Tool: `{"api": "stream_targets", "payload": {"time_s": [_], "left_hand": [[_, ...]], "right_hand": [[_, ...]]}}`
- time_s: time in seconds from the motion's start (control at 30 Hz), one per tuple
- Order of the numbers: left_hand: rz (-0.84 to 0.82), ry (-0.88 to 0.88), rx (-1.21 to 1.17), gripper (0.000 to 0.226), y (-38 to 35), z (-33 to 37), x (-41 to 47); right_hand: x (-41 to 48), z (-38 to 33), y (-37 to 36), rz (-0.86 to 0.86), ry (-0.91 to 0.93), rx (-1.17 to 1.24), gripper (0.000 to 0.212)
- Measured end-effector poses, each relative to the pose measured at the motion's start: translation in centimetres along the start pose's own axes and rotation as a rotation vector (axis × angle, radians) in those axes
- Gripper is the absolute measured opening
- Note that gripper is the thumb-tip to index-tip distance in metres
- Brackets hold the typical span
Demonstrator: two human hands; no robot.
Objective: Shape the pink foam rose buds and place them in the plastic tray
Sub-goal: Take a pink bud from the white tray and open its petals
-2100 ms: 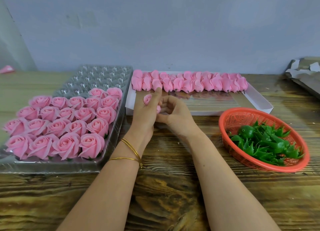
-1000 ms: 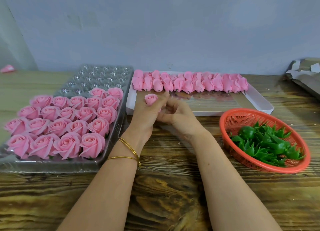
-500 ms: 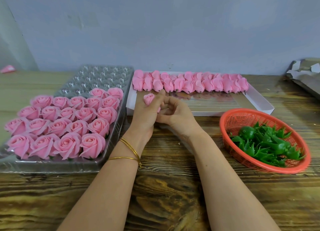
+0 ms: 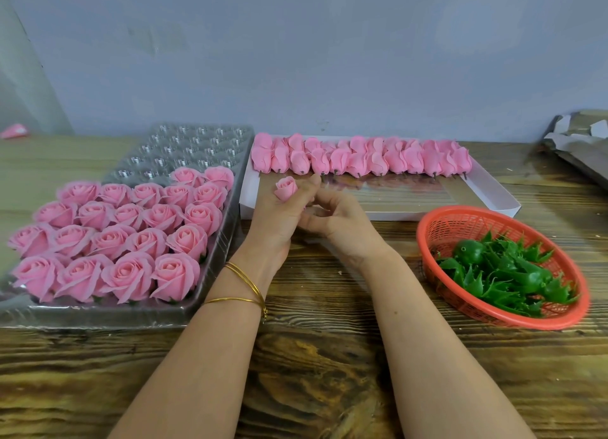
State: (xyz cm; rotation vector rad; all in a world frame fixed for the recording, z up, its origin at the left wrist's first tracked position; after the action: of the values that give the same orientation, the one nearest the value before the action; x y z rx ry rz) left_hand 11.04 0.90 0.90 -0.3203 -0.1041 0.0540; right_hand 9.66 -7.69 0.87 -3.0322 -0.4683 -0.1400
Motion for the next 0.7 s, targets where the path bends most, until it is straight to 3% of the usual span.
{"api": "stream_targets", "payload": {"time_s": [0.17,0.37,0.5,0.7], "left_hand": [[0.055,-0.066,0.051,0.010,0.4,0.9,-0.3],[0.126,-0.293,0.347,0.017,0.6,2.9,-1.0],[0.043,-0.285,0.345,0.014,-0.2,2.7,-1.2],[0.017,-0.301,0.506,0.016,-0.5,2.3,-1.0]], "right_hand": [[0.0,0.1,0.2,0.039,-0.023,-0.006,0.032],[0.4,-0.1,2.7,0.249,-0.012,0.088,0.028],[0.5,-0.7,2.5,0.235,0.036,0.162,0.017],[0.1,-1.1,1.6,0.202,0.053,0.097,0.019]]}}
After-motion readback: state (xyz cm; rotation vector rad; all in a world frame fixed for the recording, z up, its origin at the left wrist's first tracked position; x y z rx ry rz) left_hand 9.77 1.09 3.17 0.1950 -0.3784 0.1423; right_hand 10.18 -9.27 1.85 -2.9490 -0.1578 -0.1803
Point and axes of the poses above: each hand's wrist, its own x-axis towards the middle knuckle, its own y-axis out of the back of the hand, z = x × y, the point moved 10 cm from there along x, towards the middle knuckle, and after that the axes turned 1 degree about x, right-handed, at the moved point
